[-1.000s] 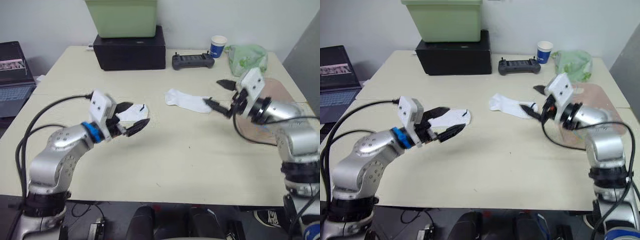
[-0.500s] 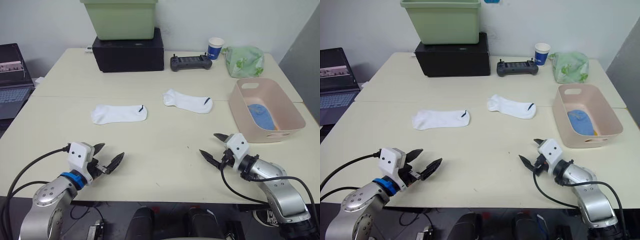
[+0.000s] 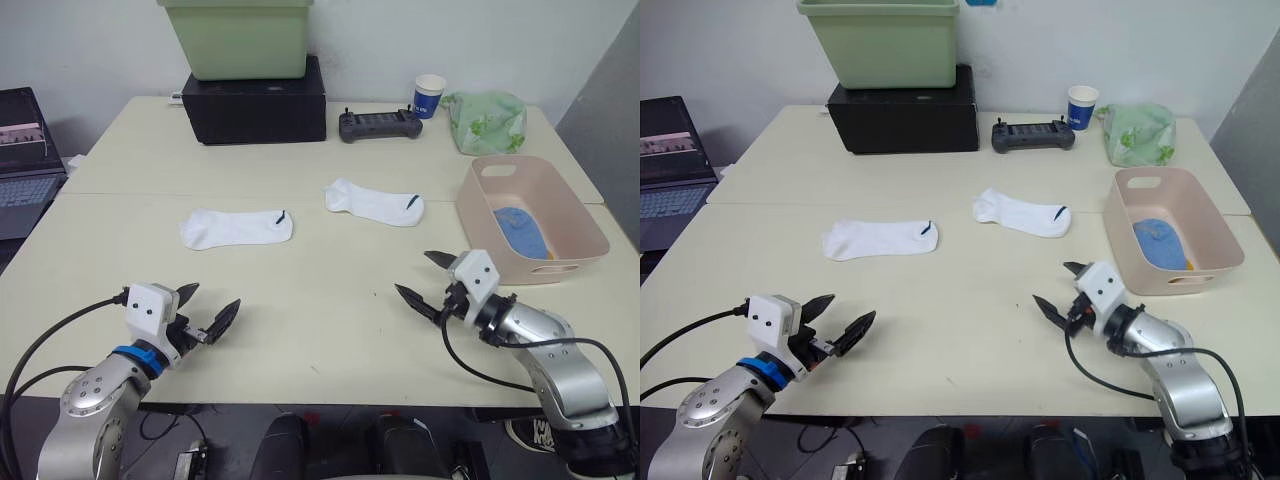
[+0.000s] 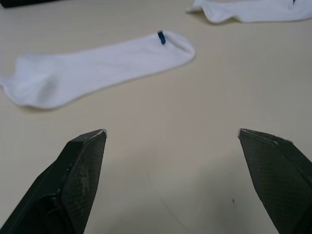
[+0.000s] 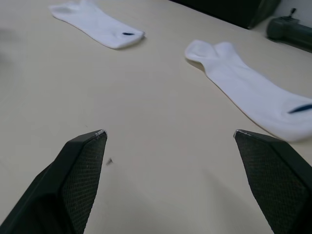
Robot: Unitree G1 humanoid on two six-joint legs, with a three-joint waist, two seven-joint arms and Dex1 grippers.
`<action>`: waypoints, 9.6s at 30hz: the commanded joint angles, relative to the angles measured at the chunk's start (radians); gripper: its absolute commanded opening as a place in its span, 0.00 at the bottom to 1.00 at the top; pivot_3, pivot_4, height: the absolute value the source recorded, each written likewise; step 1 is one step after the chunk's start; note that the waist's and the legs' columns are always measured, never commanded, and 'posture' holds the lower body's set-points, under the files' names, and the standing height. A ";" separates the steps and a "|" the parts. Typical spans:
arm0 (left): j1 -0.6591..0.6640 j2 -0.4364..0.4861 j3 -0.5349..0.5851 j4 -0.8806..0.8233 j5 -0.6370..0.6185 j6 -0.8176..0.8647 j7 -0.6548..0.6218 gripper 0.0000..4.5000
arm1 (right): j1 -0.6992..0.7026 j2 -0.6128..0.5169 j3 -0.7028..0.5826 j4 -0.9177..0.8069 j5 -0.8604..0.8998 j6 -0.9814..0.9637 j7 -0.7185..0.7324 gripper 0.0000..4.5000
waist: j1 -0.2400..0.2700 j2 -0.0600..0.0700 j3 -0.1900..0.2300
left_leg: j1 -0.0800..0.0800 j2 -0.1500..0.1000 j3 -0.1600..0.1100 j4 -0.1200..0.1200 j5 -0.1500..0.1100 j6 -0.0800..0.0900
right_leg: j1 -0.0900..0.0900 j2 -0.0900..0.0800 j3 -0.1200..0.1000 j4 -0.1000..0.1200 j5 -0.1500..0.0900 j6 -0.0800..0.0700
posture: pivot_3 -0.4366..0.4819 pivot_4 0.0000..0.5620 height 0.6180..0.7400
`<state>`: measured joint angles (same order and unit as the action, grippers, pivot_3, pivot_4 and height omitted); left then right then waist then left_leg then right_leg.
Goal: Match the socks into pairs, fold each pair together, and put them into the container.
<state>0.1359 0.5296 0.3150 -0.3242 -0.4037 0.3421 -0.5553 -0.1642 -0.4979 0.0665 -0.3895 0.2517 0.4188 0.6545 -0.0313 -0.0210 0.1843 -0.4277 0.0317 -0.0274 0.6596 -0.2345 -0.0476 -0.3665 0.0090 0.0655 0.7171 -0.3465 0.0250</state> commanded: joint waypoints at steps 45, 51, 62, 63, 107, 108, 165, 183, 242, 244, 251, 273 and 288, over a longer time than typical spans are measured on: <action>-0.495 0.040 -0.324 0.272 0.129 0.227 -0.213 0.00 | -0.082 -0.037 -0.035 -0.110 0.143 0.108 0.055 1.00 | -0.001 -0.001 0.000 | -0.003 0.000 0.000 0.001 0.000 0.000 | -0.002 0.000 0.000 0.000 0.000 0.001 | 0.48 0.27 1.00; -0.384 0.043 -0.402 -0.065 -0.029 0.483 -0.258 0.00 | -0.077 -0.070 -0.061 -0.041 0.134 0.087 0.071 1.00 | 0.000 -0.001 0.000 | -0.003 -0.001 0.000 0.001 0.000 0.000 | -0.002 0.000 0.000 0.000 0.000 0.001 | 0.48 0.27 1.00; -0.399 -0.092 -0.452 -0.130 -0.127 0.598 -0.158 0.29 | -0.022 -0.090 -0.062 0.013 0.103 0.048 0.078 1.00 | -0.002 -0.001 0.000 | -0.003 0.000 -0.001 0.001 0.000 0.000 | -0.002 0.003 0.001 0.000 0.000 0.001 | 0.48 0.27 1.00; -0.398 -0.081 -0.425 -0.139 -0.156 0.614 -0.169 0.36 | -0.013 -0.093 -0.064 0.008 0.105 0.052 0.079 1.00 | -0.002 -0.001 0.000 | -0.003 0.000 -0.001 0.001 0.000 0.000 | -0.002 0.003 0.001 0.000 0.000 0.001 | 0.48 0.27 1.00; -0.319 0.050 -0.162 0.163 -0.109 0.245 -0.213 0.04 | 0.077 -0.003 0.054 -0.085 0.115 0.300 -0.044 0.00 | 0.000 -0.001 0.000 | -0.003 0.000 -0.001 0.001 0.000 0.000 | -0.002 0.000 0.000 -0.001 0.000 0.001 | 0.48 0.27 1.00; -0.324 0.057 -0.175 0.161 -0.111 0.245 -0.230 0.09 | 0.075 -0.004 0.053 -0.083 0.114 0.299 -0.044 0.00 | 0.000 -0.001 0.000 | -0.003 0.000 -0.001 0.001 0.000 0.000 | -0.002 0.000 0.000 -0.001 0.000 0.001 | 0.48 0.27 1.00; -0.154 0.119 -0.205 0.013 -0.107 0.320 -0.222 0.00 | 0.086 -0.076 -0.034 -0.108 0.294 0.399 0.051 0.00 | 0.002 -0.001 0.000 | -0.003 -0.001 -0.001 0.001 0.000 0.000 | -0.002 0.000 0.000 -0.001 0.000 0.001 | 0.48 0.27 1.00; -0.214 0.131 -0.262 0.132 -0.036 0.210 -0.296 0.23 | 0.090 -0.059 -0.053 -0.159 0.324 0.468 -0.044 0.21 | -0.001 -0.001 0.000 | -0.003 0.000 0.000 0.000 0.000 0.000 | -0.002 0.000 0.001 -0.001 0.000 0.001 | 0.48 0.27 1.00; -0.108 0.187 -0.340 0.189 0.124 -0.160 -0.429 0.01 | 0.196 -0.149 0.062 0.162 -0.005 -0.224 0.219 0.00 | 0.001 0.000 -0.001 | 0.013 -0.001 0.000 -0.003 -0.001 0.001 | 0.015 0.000 0.000 -0.006 -0.001 0.001 | 0.48 0.27 1.00; -0.111 0.182 -0.317 0.173 0.083 -0.140 -0.436 0.01 | 0.201 -0.153 0.036 0.147 0.025 -0.216 0.232 0.00 | 0.001 0.000 -0.001 | 0.013 -0.001 0.000 -0.004 -0.001 0.001 | 0.015 0.000 0.000 -0.006 -0.001 0.001 | 0.48 0.27 1.00; -0.170 0.155 -0.150 0.132 -0.044 -0.043 -0.340 0.01 | 0.160 -0.112 -0.105 -0.008 0.208 -0.074 0.156 0.00 | -0.001 0.000 0.000 | 0.012 0.000 -0.001 -0.004 -0.001 0.001 | 0.014 0.000 0.000 -0.006 -0.001 0.001 | 0.48 0.27 1.00; -0.097 0.138 -0.170 0.066 -0.042 0.033 -0.299 0.99 | 0.140 -0.133 -0.014 0.005 0.093 -0.039 0.150 1.00 | -0.001 0.000 0.000 | 0.013 -0.001 0.001 -0.009 0.000 0.000 | 0.013 -0.001 0.000 -0.008 -0.001 0.001 | 0.48 0.27 1.00; -0.239 0.151 -0.355 0.230 0.102 -0.004 -0.389 0.58 | 0.130 -0.095 0.101 -0.036 0.065 0.182 0.067 0.86 | -0.003 -0.001 0.000 | 0.015 -0.001 0.001 -0.013 0.000 0.000 | 0.014 -0.001 0.000 -0.009 -0.001 0.001 | 0.48 0.27 1.00</action>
<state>-0.1102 0.6735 -0.0186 -0.0810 -0.2943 0.3288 -0.9146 -0.0431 -0.6005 0.1427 -0.3900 0.3161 0.5854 0.7223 -0.0340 -0.0216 0.1839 -0.4128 0.0309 -0.0263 0.6466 -0.2347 -0.0473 -0.3528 0.0082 0.0659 0.7076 -0.3478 0.0262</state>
